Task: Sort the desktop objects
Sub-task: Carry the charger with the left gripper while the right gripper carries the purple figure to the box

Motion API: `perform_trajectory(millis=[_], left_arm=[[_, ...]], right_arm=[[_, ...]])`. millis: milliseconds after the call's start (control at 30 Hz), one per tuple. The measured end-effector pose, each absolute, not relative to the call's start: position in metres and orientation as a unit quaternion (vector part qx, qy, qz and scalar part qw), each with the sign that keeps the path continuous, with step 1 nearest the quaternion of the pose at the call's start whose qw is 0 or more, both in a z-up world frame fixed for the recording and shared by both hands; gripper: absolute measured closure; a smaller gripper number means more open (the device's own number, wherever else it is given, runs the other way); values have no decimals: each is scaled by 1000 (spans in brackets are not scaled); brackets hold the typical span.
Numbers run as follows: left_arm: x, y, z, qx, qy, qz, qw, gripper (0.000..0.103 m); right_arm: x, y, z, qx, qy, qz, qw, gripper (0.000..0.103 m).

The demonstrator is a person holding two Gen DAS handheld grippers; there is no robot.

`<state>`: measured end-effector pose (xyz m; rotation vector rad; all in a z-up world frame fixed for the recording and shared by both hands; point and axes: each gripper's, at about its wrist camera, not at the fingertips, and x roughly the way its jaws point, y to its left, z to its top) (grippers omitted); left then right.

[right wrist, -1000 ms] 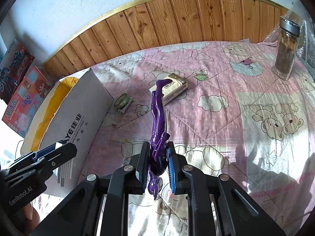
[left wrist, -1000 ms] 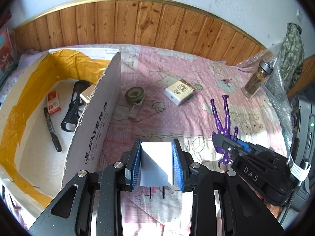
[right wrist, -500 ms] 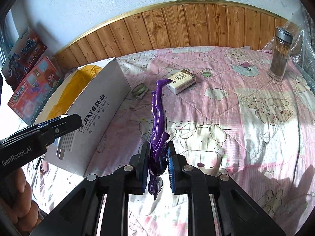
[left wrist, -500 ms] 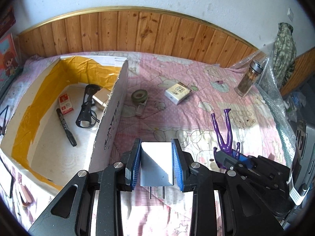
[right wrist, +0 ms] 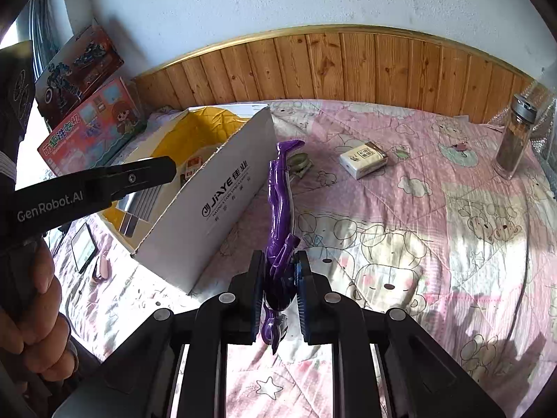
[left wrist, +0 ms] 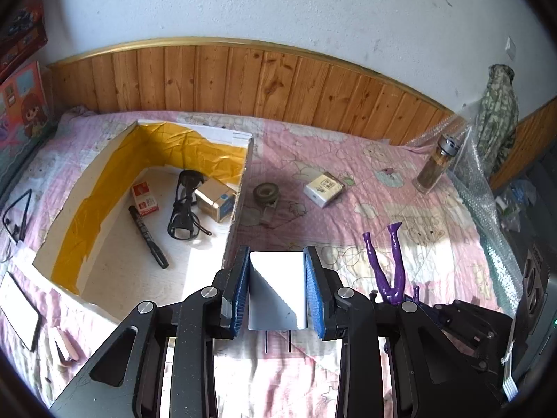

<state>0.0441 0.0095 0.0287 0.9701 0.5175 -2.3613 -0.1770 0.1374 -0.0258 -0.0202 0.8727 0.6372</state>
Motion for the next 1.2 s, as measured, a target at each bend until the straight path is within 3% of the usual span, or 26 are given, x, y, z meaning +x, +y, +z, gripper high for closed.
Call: perform_trajectory(millis=[700,1200], left_arm=[[107,-51,52,341,203,-858,328,72],[119,-107,27,363,226,-832,354,72]], right_arm=[[-202,208,32,-68,370,396,838,85],[-197,278,39,-91,372,463,799,85]])
